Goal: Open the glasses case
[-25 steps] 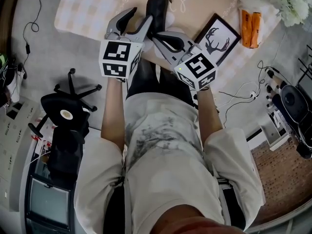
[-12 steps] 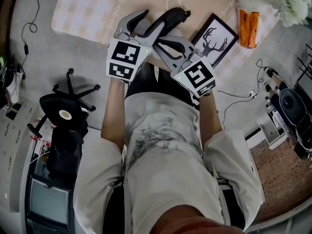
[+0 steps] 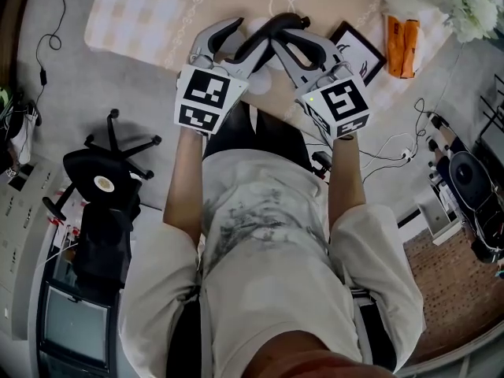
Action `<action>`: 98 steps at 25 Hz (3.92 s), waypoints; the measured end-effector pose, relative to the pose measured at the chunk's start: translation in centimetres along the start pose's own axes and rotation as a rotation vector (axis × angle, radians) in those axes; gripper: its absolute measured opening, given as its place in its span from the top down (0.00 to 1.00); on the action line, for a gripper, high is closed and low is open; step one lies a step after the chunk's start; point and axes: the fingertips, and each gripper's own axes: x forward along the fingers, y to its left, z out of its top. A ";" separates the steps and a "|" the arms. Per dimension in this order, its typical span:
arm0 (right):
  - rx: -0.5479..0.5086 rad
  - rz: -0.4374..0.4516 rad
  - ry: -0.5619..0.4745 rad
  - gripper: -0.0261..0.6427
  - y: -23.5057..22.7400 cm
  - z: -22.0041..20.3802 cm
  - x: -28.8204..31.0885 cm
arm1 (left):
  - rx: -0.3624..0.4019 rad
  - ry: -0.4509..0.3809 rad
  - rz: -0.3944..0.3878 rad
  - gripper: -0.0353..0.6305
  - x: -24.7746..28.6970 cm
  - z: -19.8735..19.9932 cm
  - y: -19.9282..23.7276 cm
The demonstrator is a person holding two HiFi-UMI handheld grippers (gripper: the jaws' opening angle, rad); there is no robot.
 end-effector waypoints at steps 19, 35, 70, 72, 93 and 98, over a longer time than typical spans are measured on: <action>0.011 -0.020 -0.026 0.88 -0.3 0.4 1.5 | 0.061 0.034 -0.029 0.48 -3.0 -6.0 -2.6; 0.030 -0.042 -0.037 0.87 -0.4 0.3 1.0 | 0.163 0.109 0.061 0.52 0.0 -6.9 -2.7; -0.598 0.014 0.176 0.92 6.8 1.1 0.1 | 0.237 0.141 0.038 0.53 -1.0 -4.0 -3.7; -0.596 0.010 0.176 0.93 6.7 1.2 -0.1 | 0.232 0.140 0.039 0.53 -1.1 -4.0 -3.7; -0.444 0.074 0.102 0.79 7.1 1.2 -0.1 | 0.217 0.141 0.058 0.54 -1.6 -4.5 -3.1; -0.496 0.073 0.131 0.78 7.5 0.4 0.9 | 0.223 0.151 0.064 0.54 -1.6 -4.8 -3.0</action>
